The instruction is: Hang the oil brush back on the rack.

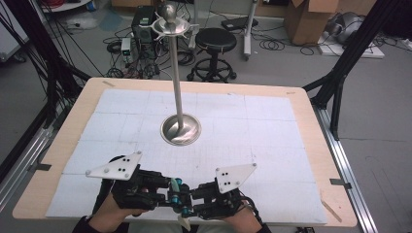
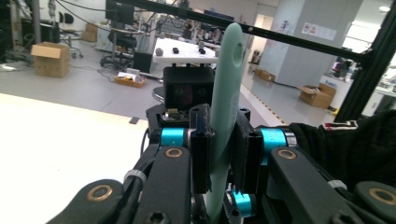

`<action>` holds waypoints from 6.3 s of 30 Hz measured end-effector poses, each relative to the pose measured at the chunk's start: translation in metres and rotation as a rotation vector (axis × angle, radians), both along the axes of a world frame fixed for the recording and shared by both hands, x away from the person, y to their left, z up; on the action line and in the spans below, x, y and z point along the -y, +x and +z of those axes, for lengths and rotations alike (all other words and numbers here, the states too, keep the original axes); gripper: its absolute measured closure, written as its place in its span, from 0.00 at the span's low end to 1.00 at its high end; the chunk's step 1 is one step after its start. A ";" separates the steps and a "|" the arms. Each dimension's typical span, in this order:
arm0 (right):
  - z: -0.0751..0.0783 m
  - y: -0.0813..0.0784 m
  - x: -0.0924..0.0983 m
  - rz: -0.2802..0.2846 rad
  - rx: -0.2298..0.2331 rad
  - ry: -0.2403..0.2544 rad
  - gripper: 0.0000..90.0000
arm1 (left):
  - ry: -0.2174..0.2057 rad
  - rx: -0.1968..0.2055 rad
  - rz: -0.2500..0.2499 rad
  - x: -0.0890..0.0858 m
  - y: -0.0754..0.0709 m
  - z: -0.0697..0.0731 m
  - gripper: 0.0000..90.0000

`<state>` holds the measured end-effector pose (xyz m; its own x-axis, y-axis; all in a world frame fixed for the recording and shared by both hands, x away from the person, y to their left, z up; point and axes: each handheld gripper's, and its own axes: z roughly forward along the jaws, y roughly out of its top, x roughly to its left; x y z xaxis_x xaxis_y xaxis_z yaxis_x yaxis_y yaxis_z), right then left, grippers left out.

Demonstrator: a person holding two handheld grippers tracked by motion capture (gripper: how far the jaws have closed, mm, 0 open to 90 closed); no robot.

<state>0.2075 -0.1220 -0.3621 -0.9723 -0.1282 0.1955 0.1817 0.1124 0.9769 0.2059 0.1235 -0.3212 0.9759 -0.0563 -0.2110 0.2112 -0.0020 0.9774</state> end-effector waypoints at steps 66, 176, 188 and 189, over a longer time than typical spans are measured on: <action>0.004 0.003 0.131 -0.886 0.143 -0.242 0.22 | 0.217 0.050 0.632 0.041 0.168 0.152 0.91; -0.022 -0.001 0.167 -1.016 0.102 -0.239 0.19 | 0.116 0.010 0.975 -0.125 -0.009 -0.069 0.21; -0.021 -0.001 0.163 -1.017 0.104 -0.244 0.19 | 0.124 0.003 0.960 -0.127 -0.013 -0.070 0.23; -0.021 -0.001 0.163 -1.017 0.100 -0.244 0.19 | 0.120 0.003 0.960 -0.127 -0.012 -0.070 0.23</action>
